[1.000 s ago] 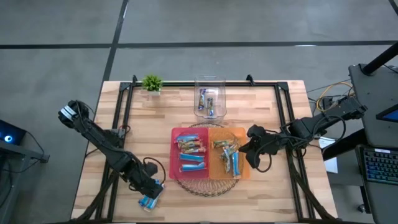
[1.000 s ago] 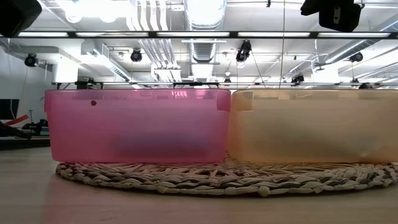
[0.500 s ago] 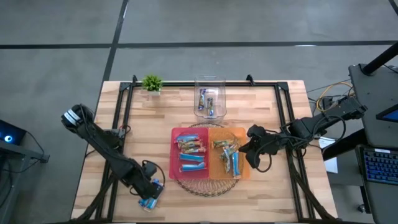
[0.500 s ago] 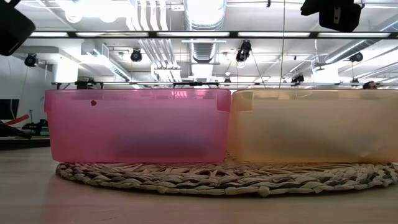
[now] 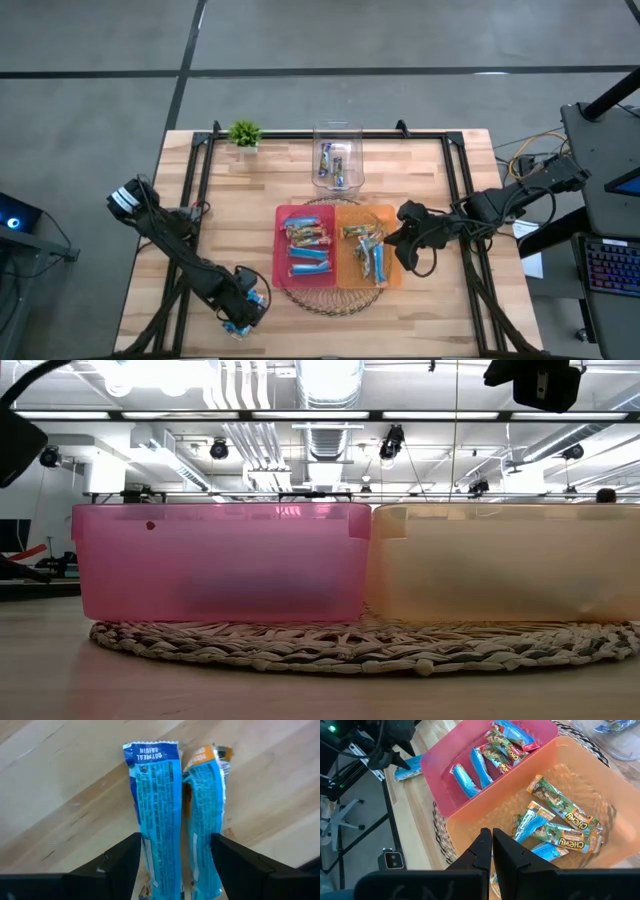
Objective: Pick and place Granola Bars by type
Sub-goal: Put the blue granola bar into the transparent bin
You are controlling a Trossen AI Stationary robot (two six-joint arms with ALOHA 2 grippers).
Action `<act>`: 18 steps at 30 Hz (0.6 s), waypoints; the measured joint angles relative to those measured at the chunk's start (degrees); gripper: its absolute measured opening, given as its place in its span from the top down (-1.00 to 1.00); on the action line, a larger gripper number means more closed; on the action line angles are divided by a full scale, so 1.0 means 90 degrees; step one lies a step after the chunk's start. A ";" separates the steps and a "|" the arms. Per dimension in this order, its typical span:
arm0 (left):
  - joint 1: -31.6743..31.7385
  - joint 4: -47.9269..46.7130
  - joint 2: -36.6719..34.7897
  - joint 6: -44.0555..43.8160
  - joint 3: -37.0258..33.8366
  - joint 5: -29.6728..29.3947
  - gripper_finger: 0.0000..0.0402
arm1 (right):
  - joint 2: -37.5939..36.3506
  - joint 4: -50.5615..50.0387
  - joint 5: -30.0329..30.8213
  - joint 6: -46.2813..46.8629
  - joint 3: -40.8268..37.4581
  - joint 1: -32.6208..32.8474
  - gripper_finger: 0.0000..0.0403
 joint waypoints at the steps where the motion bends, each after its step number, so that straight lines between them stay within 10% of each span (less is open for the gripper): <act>1: 0.0001 0.0007 0.0039 0.0020 -0.0001 0.0025 -0.11 | 0.0000 0.0000 0.0000 0.0001 0.0000 0.0000 0.96; 18: 0.0002 -0.0286 -0.0085 0.0025 -0.0001 0.0289 -0.11 | 0.0000 0.0008 0.0005 0.0071 -0.0015 0.0000 0.96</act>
